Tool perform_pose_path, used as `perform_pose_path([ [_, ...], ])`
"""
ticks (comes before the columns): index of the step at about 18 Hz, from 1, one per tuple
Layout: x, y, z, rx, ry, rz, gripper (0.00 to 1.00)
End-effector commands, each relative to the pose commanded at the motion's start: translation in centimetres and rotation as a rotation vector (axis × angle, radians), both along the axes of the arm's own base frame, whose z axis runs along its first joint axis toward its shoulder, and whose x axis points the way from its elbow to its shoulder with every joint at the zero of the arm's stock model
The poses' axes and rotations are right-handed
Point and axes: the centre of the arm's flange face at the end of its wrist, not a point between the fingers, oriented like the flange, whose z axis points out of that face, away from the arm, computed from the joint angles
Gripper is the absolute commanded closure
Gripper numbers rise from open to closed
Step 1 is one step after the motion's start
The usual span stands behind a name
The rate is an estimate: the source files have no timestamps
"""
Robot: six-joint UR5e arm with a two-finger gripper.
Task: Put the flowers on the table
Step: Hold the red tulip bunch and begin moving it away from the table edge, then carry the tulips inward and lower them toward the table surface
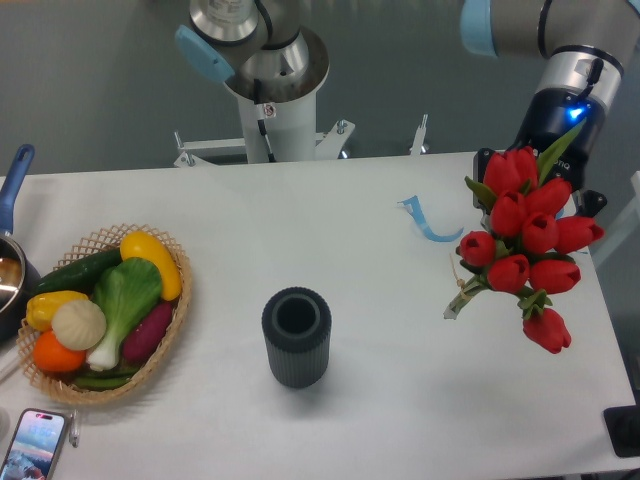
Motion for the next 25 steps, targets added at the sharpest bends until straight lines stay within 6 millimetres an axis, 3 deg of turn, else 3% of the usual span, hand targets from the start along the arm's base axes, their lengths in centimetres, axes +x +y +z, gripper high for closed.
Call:
perform_pose_path([
  [12, 0.4, 0.2, -1.0, -0.019, 0.014, -0.008, 0.57],
  [20, 1.0, 0.4, -2.2, -0.156, 0.063, 0.03, 0.57],
  [23, 1.6, -0.3, -1.4, -0.265, 0.128, 0.079, 0.57],
  [25, 2.4, 0.2, -1.1, -0.315, 0.153, 0.088, 0.57],
])
